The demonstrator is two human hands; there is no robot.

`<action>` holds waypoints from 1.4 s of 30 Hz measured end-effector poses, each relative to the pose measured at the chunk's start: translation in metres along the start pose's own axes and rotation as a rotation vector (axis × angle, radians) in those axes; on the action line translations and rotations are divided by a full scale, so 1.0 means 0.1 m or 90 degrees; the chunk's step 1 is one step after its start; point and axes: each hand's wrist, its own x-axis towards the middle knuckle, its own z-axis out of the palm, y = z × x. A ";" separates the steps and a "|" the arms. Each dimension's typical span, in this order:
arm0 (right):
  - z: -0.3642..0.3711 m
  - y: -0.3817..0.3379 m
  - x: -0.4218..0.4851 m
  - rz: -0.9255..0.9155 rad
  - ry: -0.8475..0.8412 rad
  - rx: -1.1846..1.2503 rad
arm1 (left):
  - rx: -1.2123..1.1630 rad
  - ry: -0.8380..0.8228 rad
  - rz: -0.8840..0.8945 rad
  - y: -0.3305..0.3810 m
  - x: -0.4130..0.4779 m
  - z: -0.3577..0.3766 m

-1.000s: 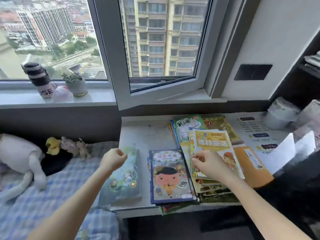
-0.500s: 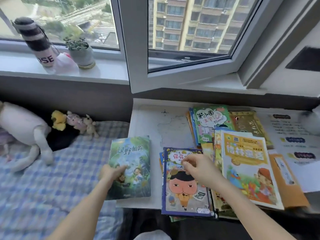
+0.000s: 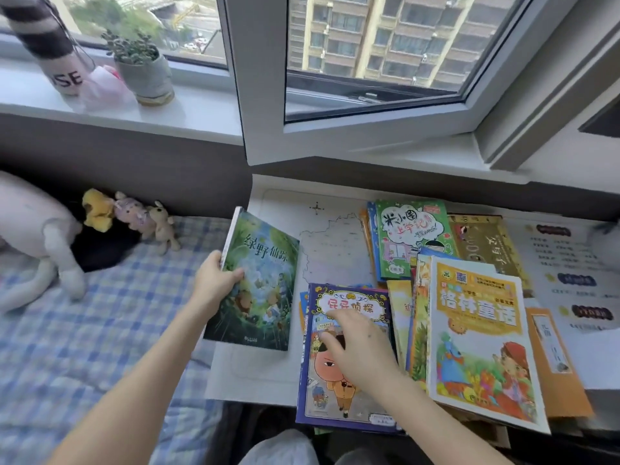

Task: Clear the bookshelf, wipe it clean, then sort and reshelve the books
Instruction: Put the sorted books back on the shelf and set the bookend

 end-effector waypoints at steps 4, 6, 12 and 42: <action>-0.01 0.10 0.08 0.010 0.038 -0.042 | 0.040 -0.018 -0.010 0.02 0.36 0.12; -0.05 0.16 0.12 0.007 0.048 -0.066 | 0.198 -0.024 -0.036 -0.03 0.47 0.19; -0.32 0.30 -0.04 -0.009 0.283 -0.198 | 0.276 -0.034 0.062 -0.11 0.12 0.41; -1.02 1.48 -0.71 0.619 0.290 0.231 | -0.039 -0.504 0.038 0.91 -1.51 1.82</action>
